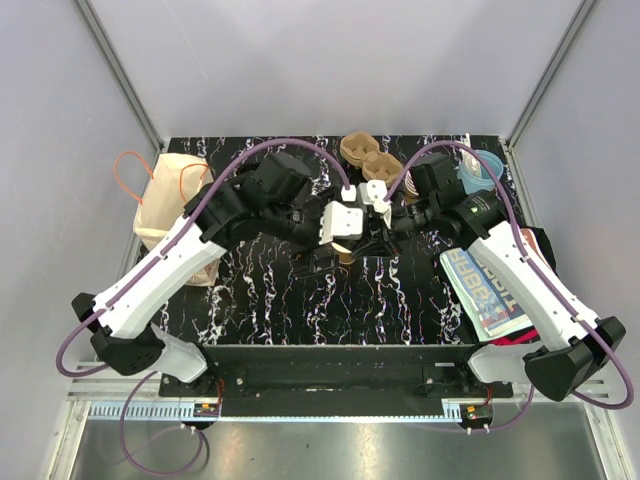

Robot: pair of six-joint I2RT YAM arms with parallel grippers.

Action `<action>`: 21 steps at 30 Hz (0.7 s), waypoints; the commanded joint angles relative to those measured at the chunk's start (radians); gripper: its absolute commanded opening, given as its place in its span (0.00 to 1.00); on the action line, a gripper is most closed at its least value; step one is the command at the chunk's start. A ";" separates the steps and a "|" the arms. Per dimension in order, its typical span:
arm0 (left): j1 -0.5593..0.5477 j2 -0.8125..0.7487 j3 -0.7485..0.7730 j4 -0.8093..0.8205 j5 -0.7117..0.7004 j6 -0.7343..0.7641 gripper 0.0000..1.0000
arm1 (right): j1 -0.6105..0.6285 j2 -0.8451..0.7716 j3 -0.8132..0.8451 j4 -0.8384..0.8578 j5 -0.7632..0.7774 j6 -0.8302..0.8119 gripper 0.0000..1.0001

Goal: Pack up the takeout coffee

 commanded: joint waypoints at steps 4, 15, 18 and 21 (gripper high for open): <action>-0.012 -0.086 -0.115 0.160 -0.061 -0.034 0.95 | -0.080 -0.038 -0.023 0.153 -0.297 0.139 0.06; -0.017 -0.128 -0.078 0.264 -0.076 -0.010 0.98 | -0.136 0.054 -0.057 0.251 -0.474 0.300 0.06; -0.020 -0.111 -0.059 0.264 -0.050 -0.011 0.99 | -0.146 0.078 -0.058 0.277 -0.515 0.336 0.06; -0.028 -0.089 -0.046 0.264 -0.033 -0.019 0.98 | -0.146 0.094 -0.057 0.294 -0.540 0.369 0.06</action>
